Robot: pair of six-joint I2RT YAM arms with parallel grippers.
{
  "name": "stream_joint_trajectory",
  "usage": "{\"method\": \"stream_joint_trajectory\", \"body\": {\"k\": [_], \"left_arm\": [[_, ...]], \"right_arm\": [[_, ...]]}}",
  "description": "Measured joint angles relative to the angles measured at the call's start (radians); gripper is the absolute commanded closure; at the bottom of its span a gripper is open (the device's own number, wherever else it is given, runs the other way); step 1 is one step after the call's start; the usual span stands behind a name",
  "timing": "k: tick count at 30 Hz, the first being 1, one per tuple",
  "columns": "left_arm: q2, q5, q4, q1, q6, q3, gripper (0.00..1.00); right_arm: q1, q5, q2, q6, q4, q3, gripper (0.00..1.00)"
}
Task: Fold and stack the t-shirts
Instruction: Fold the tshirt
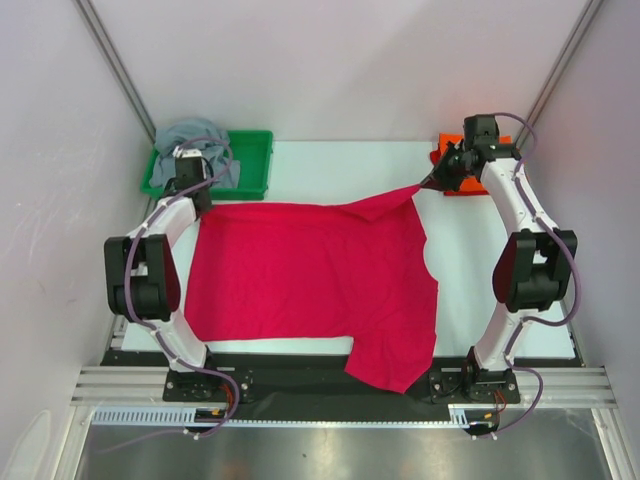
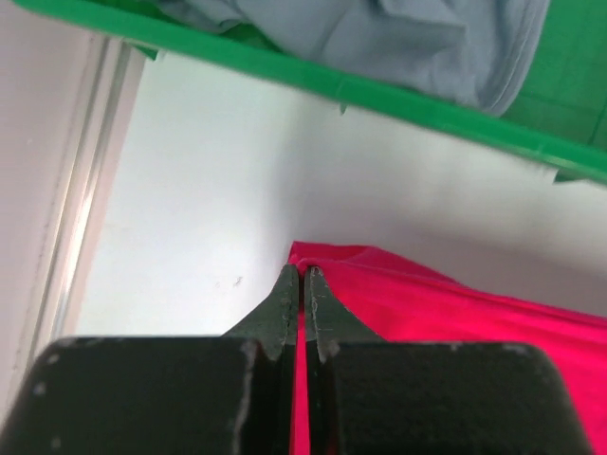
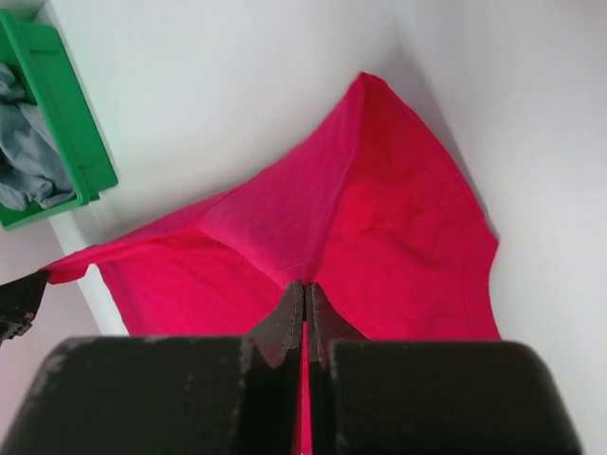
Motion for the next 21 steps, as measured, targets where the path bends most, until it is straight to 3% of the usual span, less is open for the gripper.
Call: {"method": "stream_joint_trajectory", "body": {"k": [9,21], "left_arm": [[-0.031,-0.064,-0.043,-0.015,0.046,-0.047,1.00],[-0.027,-0.094,-0.070,-0.046,0.109,-0.020,1.00]], "right_arm": [[-0.021,-0.072,-0.020,0.016,-0.125,-0.023,1.00],[-0.046,-0.149,-0.066,0.047,-0.123,-0.115,1.00]]}}
